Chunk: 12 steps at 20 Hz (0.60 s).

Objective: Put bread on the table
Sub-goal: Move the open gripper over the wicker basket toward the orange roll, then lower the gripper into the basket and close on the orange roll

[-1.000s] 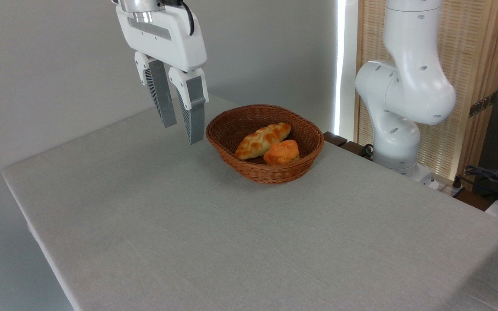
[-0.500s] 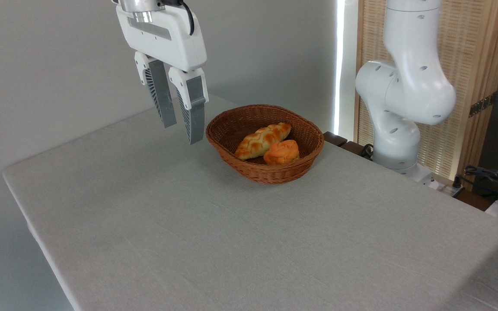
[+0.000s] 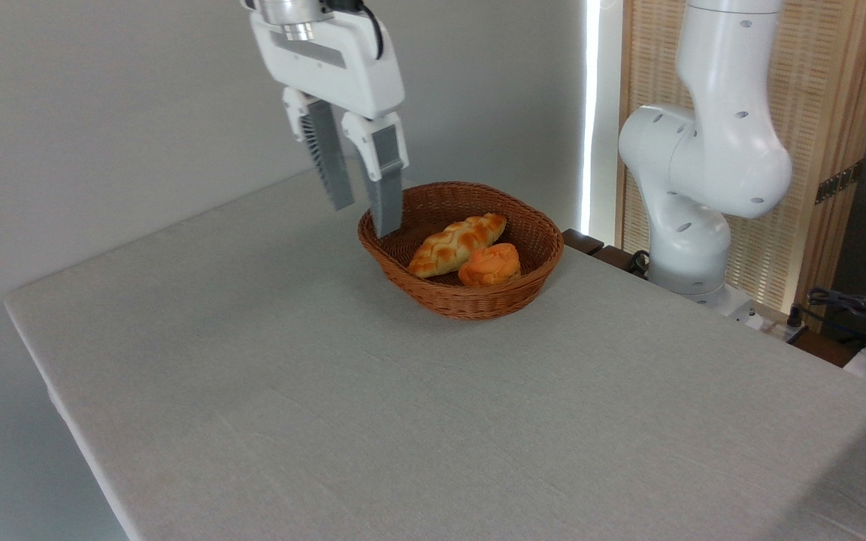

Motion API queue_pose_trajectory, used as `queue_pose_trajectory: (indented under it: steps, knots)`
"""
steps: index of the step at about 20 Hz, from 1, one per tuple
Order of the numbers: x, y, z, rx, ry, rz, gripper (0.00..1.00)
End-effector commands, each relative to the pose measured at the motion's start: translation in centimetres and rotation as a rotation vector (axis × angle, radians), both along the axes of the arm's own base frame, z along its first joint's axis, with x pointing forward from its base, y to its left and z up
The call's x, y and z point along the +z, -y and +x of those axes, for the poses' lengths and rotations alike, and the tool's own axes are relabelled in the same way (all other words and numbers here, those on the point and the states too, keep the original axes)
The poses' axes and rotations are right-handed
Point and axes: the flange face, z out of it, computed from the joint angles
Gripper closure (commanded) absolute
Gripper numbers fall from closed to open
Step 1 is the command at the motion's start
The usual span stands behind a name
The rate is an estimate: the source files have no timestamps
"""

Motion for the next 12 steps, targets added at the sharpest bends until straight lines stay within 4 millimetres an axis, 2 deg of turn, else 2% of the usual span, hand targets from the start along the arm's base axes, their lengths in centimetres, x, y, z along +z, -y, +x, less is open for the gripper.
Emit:
queue_pose_trajectory:
  steps: [1,4,7,10,12]
  knots:
    - [-2.6,2.5,-7.2,-0.032,-0.037,-0.031,0.00]
    - [-4.4,5.2,-9.9,-0.015,-0.075,-0.054,0.00]
    - [-7.0,5.5,-12.3,-0.050,-0.101,-0.038,0.00]
    - [-10.8,6.1,-13.0,-0.080,-0.162,0.020,0.00]
    - [-12.3,6.1,-13.2,-0.091,-0.165,0.040,0.00]
